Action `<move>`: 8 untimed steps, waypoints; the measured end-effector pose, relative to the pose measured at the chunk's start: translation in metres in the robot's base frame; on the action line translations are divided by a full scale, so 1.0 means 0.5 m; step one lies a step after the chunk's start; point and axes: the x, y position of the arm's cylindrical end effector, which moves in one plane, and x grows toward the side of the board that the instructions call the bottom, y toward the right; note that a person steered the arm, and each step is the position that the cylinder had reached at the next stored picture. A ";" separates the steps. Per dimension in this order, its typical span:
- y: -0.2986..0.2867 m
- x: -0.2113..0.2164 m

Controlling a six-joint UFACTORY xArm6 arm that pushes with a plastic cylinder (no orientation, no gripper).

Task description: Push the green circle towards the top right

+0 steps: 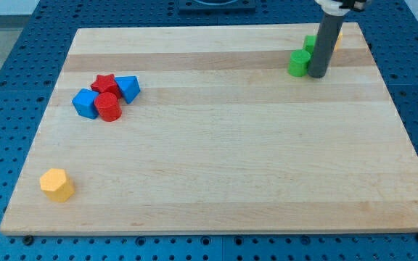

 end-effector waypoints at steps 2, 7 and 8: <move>-0.006 0.031; -0.102 -0.062; -0.128 -0.063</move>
